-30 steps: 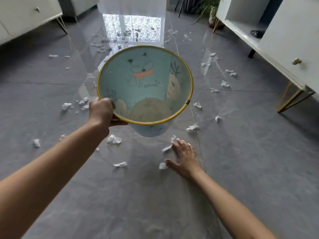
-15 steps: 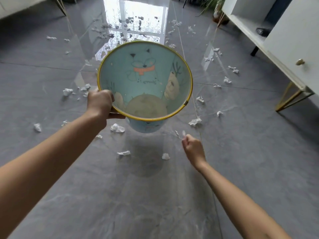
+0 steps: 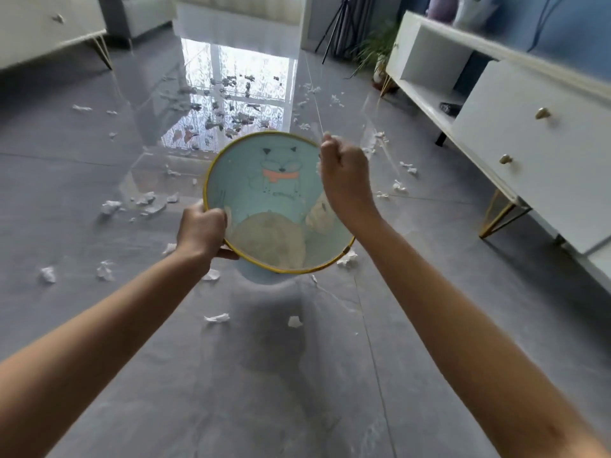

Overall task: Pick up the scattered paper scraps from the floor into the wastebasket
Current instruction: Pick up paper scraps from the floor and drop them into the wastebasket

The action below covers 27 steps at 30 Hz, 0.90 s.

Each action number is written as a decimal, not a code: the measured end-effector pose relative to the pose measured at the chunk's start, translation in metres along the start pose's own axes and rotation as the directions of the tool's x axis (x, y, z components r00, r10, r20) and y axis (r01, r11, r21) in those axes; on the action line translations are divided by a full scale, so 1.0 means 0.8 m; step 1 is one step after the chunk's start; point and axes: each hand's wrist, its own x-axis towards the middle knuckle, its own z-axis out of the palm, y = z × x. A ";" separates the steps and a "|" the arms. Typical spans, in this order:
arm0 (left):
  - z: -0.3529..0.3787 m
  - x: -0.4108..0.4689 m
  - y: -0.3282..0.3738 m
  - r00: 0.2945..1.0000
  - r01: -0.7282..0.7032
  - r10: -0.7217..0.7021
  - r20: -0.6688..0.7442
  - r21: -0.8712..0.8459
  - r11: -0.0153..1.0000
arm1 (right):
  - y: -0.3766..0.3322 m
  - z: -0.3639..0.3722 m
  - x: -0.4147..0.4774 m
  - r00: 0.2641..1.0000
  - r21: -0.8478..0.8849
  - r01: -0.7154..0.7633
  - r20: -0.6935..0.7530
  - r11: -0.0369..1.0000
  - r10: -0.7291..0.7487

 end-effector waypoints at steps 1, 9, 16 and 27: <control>0.001 -0.001 0.000 1.000 -0.003 0.003 0.008 0.007 1.000 | -0.002 0.002 0.000 0.994 -0.062 -0.019 0.105 0.998 0.025; -0.004 -0.014 0.003 0.998 0.055 -0.056 -0.009 -0.049 0.997 | -0.001 -0.007 -0.002 0.862 -0.294 0.021 0.489 0.956 0.132; 0.001 -0.008 -0.001 0.996 0.079 -0.081 -0.024 -0.089 0.993 | 0.031 -0.015 -0.015 0.974 -0.266 0.048 0.225 0.963 0.013; -0.001 -0.002 -0.004 0.993 0.111 -0.115 -0.030 -0.106 0.988 | 0.054 -0.042 -0.051 0.981 -0.169 0.083 -0.159 0.982 -0.110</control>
